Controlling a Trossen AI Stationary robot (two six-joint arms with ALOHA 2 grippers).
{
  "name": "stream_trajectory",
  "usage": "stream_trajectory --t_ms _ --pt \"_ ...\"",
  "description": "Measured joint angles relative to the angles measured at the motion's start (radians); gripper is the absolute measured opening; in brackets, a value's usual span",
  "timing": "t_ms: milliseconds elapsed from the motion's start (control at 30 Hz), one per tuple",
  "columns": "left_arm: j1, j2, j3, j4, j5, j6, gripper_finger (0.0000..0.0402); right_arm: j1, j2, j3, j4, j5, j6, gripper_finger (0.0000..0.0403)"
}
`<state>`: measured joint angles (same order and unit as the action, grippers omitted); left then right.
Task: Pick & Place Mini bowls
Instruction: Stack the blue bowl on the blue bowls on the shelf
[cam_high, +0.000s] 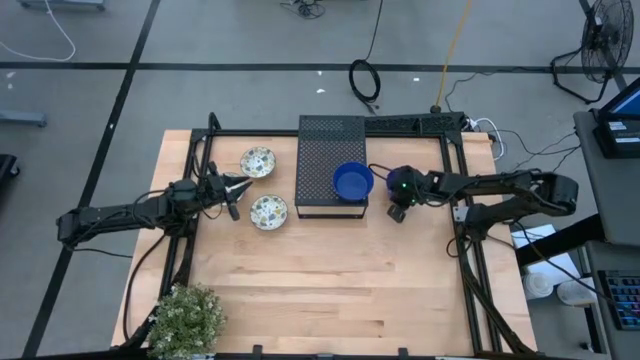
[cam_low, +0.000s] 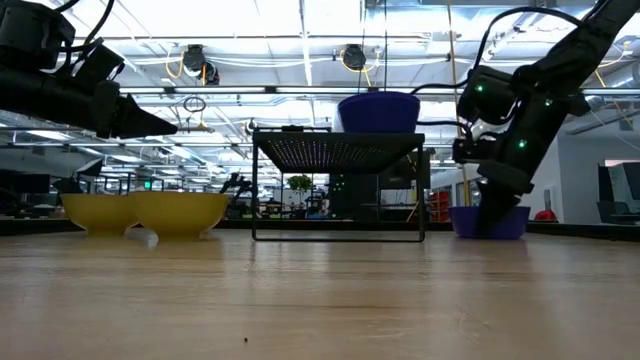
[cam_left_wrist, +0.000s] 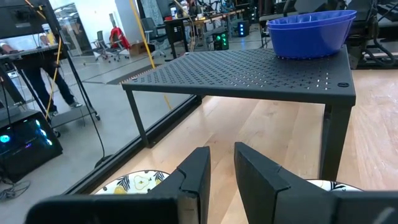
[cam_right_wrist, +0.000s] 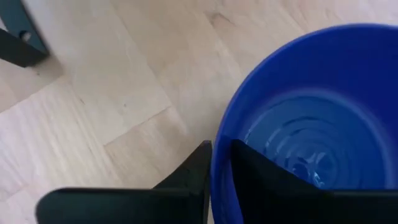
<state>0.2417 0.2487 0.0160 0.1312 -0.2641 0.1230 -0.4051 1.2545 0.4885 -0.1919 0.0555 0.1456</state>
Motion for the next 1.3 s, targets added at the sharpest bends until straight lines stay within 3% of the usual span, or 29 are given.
stream_trajectory --t_ms 367,533,1300 --pt "0.000 0.000 0.000 0.000 0.000 0.000 0.0077 0.015 -0.003 0.000 0.035 0.022 -0.012 0.0004" --pt "0.000 0.000 0.000 0.000 0.000 0.000 0.0077 0.015 -0.004 0.000 0.031 0.079 -0.010 0.0005" --pt "0.000 0.000 0.000 0.000 0.000 0.000 0.0077 0.041 -0.004 0.000 0.086 0.073 0.000 0.0004"
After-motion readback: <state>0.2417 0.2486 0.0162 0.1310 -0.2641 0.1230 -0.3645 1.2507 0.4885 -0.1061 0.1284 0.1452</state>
